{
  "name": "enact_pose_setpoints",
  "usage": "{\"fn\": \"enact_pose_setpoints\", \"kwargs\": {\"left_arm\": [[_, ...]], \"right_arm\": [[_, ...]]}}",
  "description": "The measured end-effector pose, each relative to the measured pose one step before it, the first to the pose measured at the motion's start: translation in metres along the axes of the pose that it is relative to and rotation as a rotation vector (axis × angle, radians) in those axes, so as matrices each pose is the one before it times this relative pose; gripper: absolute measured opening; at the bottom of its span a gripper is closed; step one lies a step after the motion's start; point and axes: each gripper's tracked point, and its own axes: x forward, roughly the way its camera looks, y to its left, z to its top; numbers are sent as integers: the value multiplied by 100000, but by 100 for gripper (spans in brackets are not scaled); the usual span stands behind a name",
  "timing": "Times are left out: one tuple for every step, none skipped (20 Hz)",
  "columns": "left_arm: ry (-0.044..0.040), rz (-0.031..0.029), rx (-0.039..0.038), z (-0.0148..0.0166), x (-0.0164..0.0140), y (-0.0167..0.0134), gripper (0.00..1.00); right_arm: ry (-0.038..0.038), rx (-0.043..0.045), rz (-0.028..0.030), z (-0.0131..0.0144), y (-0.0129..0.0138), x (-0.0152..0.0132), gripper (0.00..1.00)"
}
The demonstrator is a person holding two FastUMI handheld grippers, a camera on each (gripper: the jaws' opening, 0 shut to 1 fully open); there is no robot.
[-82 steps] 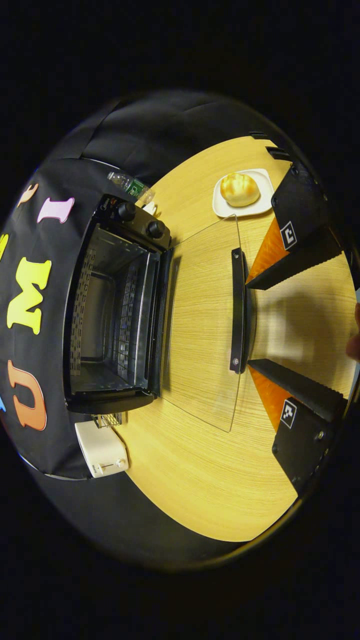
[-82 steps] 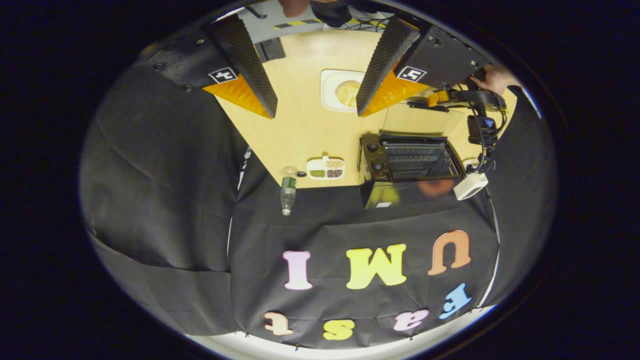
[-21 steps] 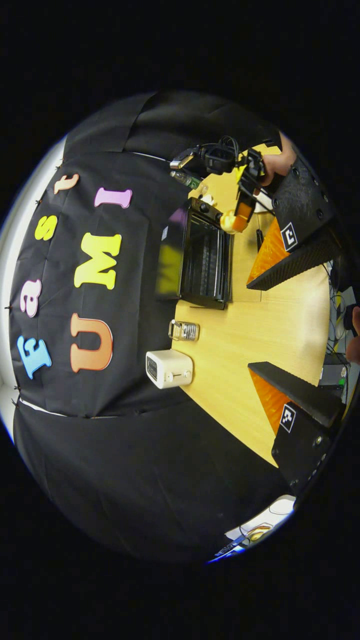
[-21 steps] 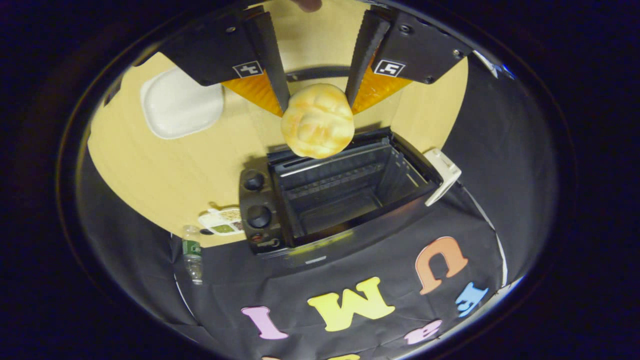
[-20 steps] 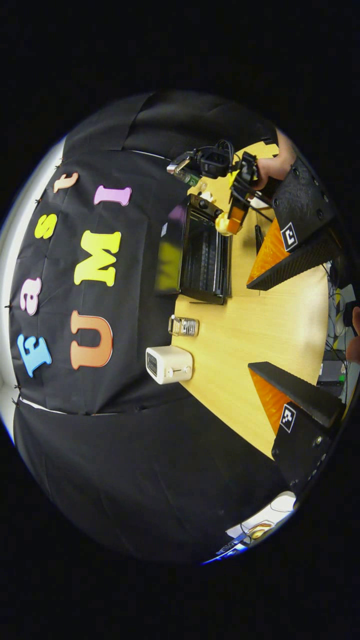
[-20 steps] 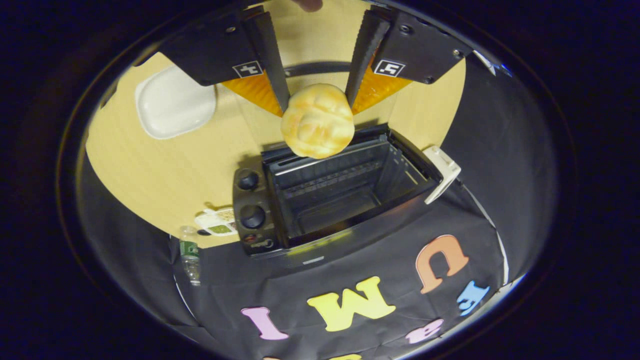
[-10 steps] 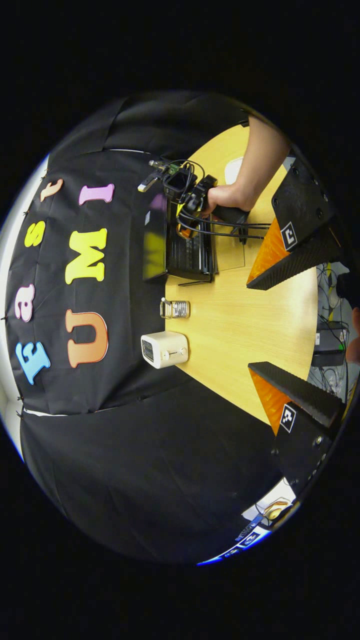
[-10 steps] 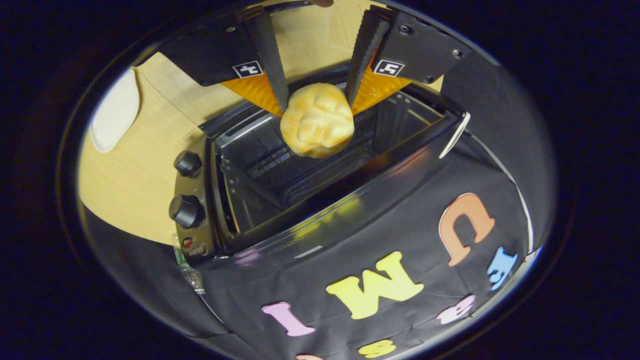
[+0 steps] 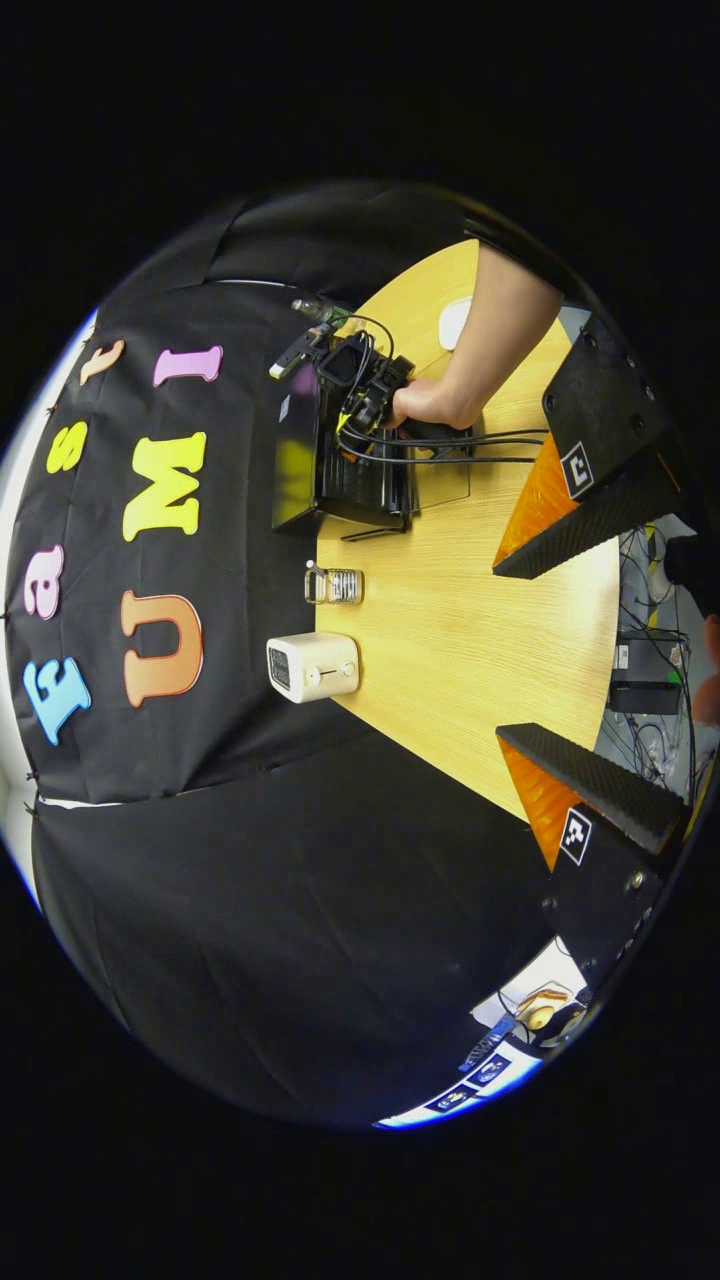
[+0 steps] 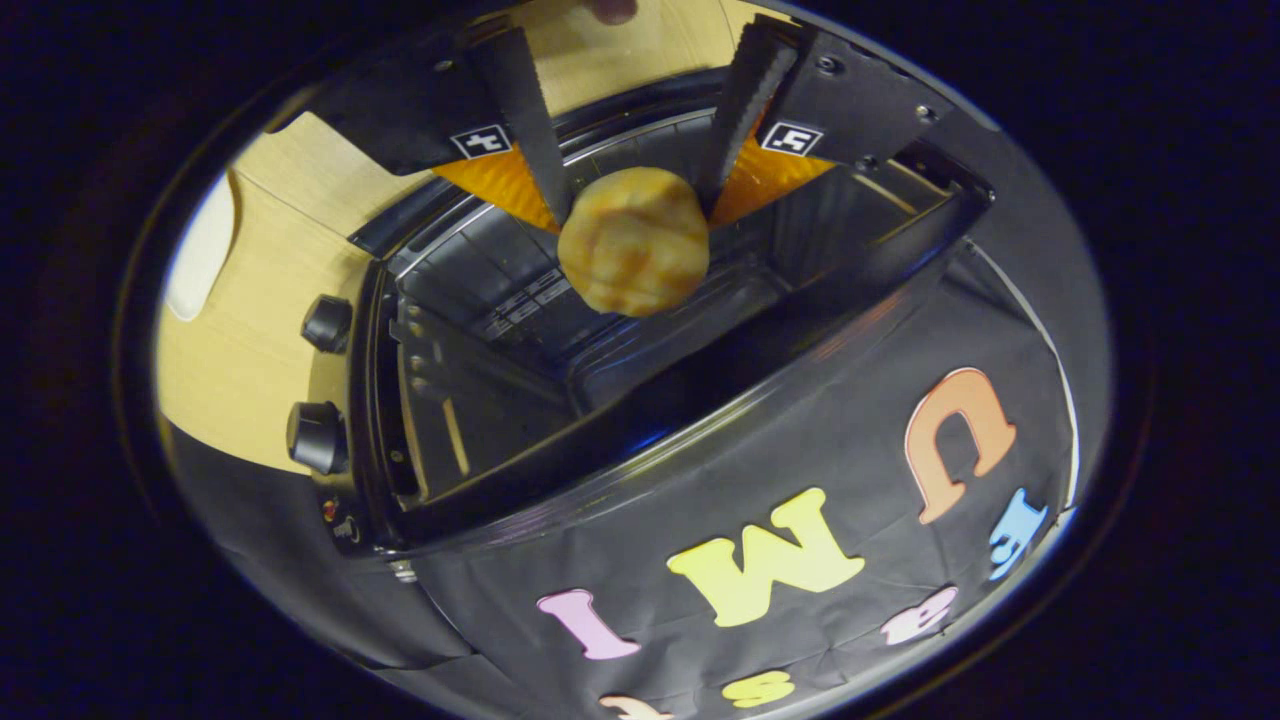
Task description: Open the electric oven with the left hand, put the food in, and close the electric oven.
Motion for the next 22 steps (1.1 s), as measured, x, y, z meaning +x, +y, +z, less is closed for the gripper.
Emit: {"fn": "enact_pose_setpoints", "kwargs": {"left_arm": [[742,-194,-642,-264,-60,-23,96],[-70,-220,-937,-97,-199,57,96],[-303,-193,-1143,79,-210,0,96],[-426,-53,-1092,25,-135,-61,96],[-471,63,-910,33,-195,-28,96],[-517,-135,-993,-66,-181,-48,96],[-310,-375,-1277,-21,-179,-163,96],[-248,-303,-1382,-72,-111,-192,96],[-377,-464,-1474,-46,-109,-297,96],[-473,-774,-1603,-89,-183,-338,96],[-515,-863,-1598,-76,-10,-564,96],[-559,-1058,-1149,-5,-67,-546,96],[-255,-1019,-779,-123,9,-566,96],[-74,-985,-885,-230,173,-479,96],[-703,-1455,-830,186,165,-547,96],[-1537,-1580,-814,281,114,-500,96],[-899,-946,-144,168,267,-513,96],[-607,-503,319,-92,316,-287,95],[-627,-1123,168,6,406,-455,95],[-606,-1423,2,-106,381,-517,95],[-393,-1349,107,-138,380,-672,95],[99,-1355,177,-360,576,-527,95]], "right_arm": [[326,-157,35,-139,-119,-4,80],[557,551,1198,-35,213,-71,77],[-171,183,601,55,175,-205,83],[-759,-1284,37,293,10,-271,85],[219,-2203,-152,20,-29,-330,89],[917,-1747,445,-218,118,-639,93],[537,-1352,824,-85,73,-592,96],[421,-1406,568,-158,-12,-762,95],[730,-1395,755,-155,-45,-1057,97],[813,-1716,1313,-146,65,-1152,95],[388,-2002,1754,69,118,-1406,96],[93,-1910,1148,72,-65,-1398,96],[298,-1722,1370,38,-103,-1450,96],[269,-1583,684,9,-162,-1435,95],[357,-1951,1005,65,-94,-1414,95],[285,-2676,1048,77,-14,-1387,96],[-4,-2611,1081,176,-29,-1460,96],[-29,-2265,697,148,-149,-1453,98],[170,-1910,994,182,-11,-1479,96],[370,-1945,820,163,30,-1459,97],[196,-1578,-111,244,-133,-1602,95],[-1037,-881,199,557,-262,-1626,96]]}}
